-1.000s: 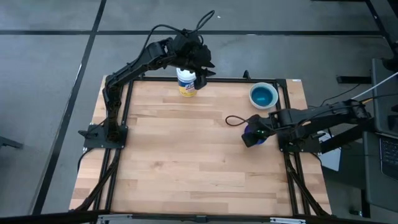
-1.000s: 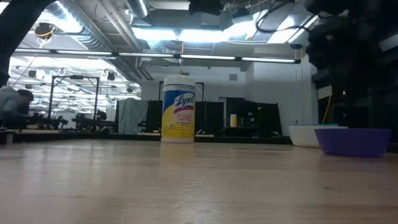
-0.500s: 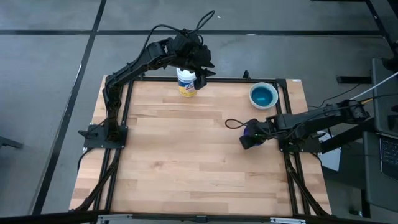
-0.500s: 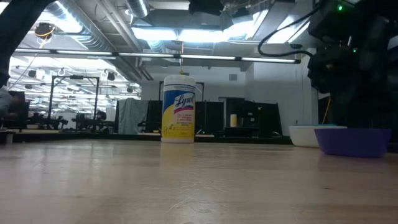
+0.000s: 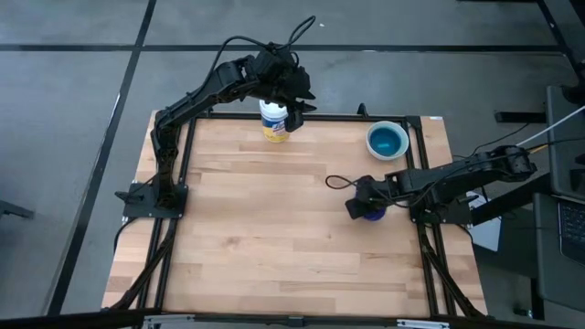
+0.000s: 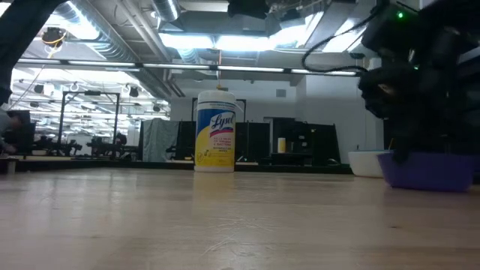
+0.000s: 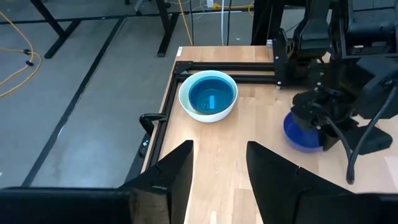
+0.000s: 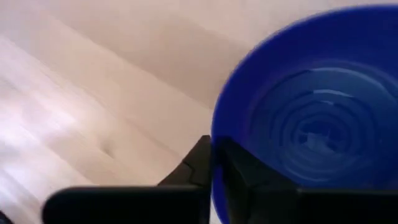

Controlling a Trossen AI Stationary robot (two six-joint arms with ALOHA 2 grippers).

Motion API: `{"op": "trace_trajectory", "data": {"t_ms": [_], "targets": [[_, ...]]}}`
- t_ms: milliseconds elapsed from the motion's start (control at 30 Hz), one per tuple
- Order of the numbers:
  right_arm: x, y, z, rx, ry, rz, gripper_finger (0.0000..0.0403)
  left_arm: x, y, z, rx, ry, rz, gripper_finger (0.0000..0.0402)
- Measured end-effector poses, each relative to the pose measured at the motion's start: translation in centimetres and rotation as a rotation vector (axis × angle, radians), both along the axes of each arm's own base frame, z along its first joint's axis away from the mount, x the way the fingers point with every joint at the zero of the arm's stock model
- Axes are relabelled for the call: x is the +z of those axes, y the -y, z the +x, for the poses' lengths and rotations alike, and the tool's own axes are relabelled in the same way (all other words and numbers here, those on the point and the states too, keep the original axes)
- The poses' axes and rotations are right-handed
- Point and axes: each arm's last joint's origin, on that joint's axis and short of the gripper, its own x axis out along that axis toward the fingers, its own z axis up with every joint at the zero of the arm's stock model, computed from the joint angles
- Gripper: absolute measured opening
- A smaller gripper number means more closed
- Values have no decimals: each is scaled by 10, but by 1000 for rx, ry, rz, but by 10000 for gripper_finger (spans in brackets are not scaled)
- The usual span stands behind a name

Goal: Nest bowls inside each other
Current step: Stack the blue bowl on the light blue bowl

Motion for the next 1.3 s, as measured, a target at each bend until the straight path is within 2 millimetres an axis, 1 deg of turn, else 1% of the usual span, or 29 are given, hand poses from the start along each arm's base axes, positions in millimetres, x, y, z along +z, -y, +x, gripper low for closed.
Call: {"op": "trace_trajectory", "data": {"t_ms": [67,167,233,300,367,533,600,700,767,867,1067,1200,1300], "targets": [[7,4,8,-59,85,-24,12,0,0,0,-1,0,1,145],[27,22,24,-164,225,-99,6,0,-2,-1,-2,0,5,145],[40,40,31,-195,275,-145,4,0,-2,-1,0,0,6,145],[58,62,39,-225,339,-194,4,0,-5,-2,0,2,14,145],[74,85,42,-254,384,-239,3,1,-5,-2,-4,5,18,145],[104,142,38,-328,416,-367,2,1,-5,-2,-12,2,27,145],[112,165,33,-367,411,-412,2,1,-4,-2,-16,3,27,145],[117,195,22,-433,402,-437,1,1,-4,-1,-39,4,31,145],[114,209,12,-480,361,-416,1,1,-4,-1,-52,4,34,145],[103,219,-1,-524,237,-341,1,1,-5,-2,-56,5,35,145],[87,217,-16,-487,34,-253,1,1,-13,-6,-54,10,28,145],[87,217,-18,-477,13,-253,1,1,-20,-9,-42,7,38,145],[90,221,-16,-501,61,-282,1,1,-24,-11,-31,7,40,145]]}}
